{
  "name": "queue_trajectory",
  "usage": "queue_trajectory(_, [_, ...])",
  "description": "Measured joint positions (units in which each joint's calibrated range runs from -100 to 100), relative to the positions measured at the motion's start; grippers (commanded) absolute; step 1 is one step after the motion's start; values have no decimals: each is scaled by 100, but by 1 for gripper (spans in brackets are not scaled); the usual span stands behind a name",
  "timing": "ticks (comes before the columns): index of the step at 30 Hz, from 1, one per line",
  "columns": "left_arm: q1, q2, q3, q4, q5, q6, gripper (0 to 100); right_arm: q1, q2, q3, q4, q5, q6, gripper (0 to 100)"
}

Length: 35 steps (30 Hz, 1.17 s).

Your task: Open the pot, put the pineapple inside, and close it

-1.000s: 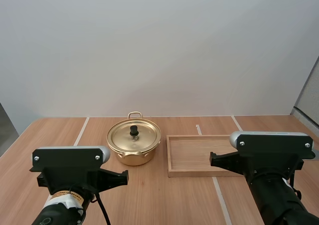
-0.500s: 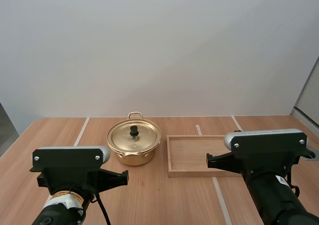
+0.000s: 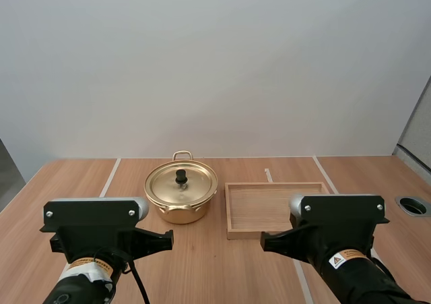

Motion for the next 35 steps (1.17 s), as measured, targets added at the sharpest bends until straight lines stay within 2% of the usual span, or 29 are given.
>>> queue_trajectory(8, [0, 0, 0, 0, 0, -10, 0, -18, -354, 0, -809, 310, 736, 0])
queue_trajectory(35, [0, 0, 0, 0, 0, -10, 0, 93, -364, 0, -857, 366, 800, 0])
